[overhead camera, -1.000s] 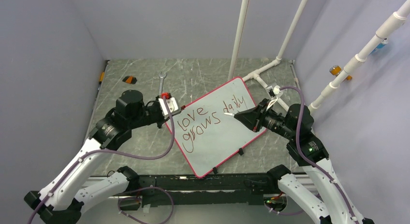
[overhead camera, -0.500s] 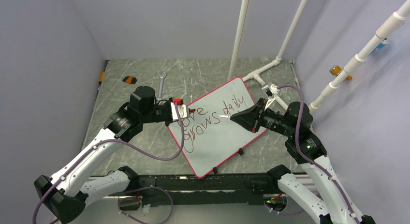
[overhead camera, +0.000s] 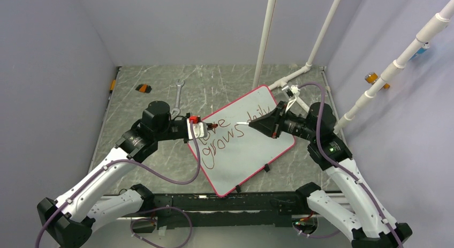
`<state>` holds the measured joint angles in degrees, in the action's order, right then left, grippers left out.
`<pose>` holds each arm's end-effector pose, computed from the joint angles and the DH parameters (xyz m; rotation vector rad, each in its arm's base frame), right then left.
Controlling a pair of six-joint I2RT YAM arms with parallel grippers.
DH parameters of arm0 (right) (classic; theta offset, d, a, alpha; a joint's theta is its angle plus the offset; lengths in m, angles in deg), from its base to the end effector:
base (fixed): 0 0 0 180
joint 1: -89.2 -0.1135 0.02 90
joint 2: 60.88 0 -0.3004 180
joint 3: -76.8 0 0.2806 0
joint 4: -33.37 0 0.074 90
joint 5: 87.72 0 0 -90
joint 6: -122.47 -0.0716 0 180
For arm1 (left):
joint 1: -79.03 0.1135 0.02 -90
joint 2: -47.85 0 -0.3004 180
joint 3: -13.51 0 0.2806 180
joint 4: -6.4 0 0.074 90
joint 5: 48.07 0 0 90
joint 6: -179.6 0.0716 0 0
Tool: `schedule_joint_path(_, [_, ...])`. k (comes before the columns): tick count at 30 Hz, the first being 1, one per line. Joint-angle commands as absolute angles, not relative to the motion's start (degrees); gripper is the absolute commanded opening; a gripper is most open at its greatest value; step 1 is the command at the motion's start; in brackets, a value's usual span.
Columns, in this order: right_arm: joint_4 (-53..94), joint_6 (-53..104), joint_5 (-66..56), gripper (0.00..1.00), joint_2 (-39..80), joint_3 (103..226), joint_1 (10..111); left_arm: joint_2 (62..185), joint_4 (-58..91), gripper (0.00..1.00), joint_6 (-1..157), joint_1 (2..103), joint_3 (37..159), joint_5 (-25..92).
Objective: Write a sentence on the whiteboard
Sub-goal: Insert the pen cap into the whiteboard marker.
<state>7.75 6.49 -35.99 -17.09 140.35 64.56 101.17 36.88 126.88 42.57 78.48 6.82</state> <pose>0.1604 0.1223 0.4030 -0.5185 1.7261 1.2032 0.1692 -0.1763 0.3683 1.4296 1.2156 -0.5696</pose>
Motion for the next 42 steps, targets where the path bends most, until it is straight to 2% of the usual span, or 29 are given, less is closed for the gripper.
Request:
schedule_joint_path(1, [14.5, 3.5, -37.8, 0.0, -15.2, 142.9, 64.2, 100.7, 33.3, 0.0, 127.1, 42.3, 78.5, 4.4])
schedule_joint_path(23, [17.7, 4.2, -29.9, 0.0, -9.0, 144.7, 54.5, 100.5, 32.2, 0.0, 125.4, 42.3, 77.8, 3.8])
schedule_joint_path(42, [17.7, 4.8, -27.6, 0.0, -6.9, 145.5, 52.0, 100.6, 31.7, 0.0, 124.1, 42.4, 77.6, 2.5])
